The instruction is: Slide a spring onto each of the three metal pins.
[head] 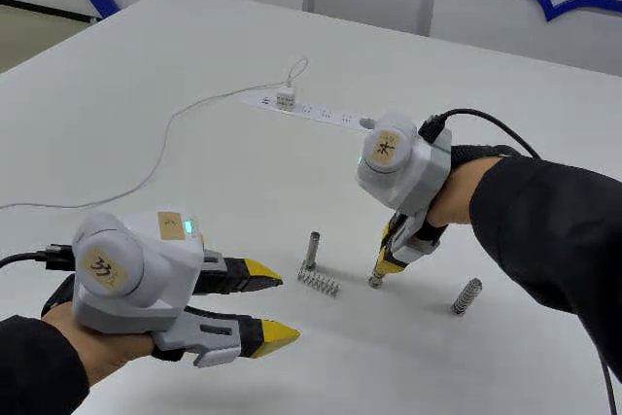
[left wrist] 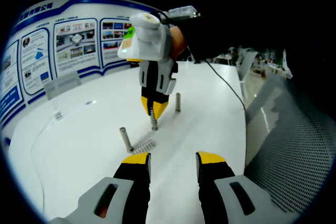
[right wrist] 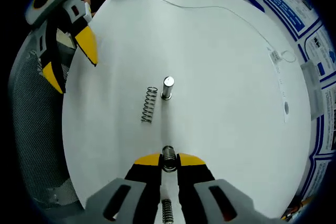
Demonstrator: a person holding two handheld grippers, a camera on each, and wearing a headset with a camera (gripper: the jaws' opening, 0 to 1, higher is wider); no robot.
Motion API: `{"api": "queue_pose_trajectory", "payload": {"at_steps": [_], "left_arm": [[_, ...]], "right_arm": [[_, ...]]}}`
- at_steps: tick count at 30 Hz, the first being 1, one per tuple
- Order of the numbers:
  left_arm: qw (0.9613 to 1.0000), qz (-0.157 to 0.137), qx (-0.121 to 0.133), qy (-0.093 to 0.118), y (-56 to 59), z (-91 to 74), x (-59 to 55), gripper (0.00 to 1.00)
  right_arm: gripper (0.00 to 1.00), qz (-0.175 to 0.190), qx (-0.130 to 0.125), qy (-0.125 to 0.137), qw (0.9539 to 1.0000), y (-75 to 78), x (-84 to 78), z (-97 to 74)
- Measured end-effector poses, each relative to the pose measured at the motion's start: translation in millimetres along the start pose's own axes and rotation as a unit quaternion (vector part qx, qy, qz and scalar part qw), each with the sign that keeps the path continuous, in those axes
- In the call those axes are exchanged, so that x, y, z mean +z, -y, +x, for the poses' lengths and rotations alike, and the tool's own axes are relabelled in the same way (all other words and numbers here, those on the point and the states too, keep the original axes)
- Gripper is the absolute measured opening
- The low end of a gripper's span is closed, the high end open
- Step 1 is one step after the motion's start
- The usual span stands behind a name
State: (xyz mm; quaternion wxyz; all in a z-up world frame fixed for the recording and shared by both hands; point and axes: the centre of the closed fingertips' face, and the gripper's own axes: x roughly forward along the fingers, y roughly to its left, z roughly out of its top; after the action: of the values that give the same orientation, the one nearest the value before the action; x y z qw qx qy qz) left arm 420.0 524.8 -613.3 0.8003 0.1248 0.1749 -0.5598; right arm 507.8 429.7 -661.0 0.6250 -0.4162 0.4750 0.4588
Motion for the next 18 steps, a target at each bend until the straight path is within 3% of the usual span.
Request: {"api": "queue_pose_trajectory", "payload": {"at_steps": [8,18], "left_arm": [[1.0000,-0.001,0.001,0.000,-0.5,-0.2,0.0,0.35],[1.0000,-0.002,0.003,-0.001,-2.3,-1.0,-0.3,0.35]], "right_arm": [[0.12,0.004,0.003,-0.009,1.0000,-0.8,-5.9,11.1],[0.16,0.006,-0.001,0.003,1.0000,-2.3,-6.4,7.1]]}}
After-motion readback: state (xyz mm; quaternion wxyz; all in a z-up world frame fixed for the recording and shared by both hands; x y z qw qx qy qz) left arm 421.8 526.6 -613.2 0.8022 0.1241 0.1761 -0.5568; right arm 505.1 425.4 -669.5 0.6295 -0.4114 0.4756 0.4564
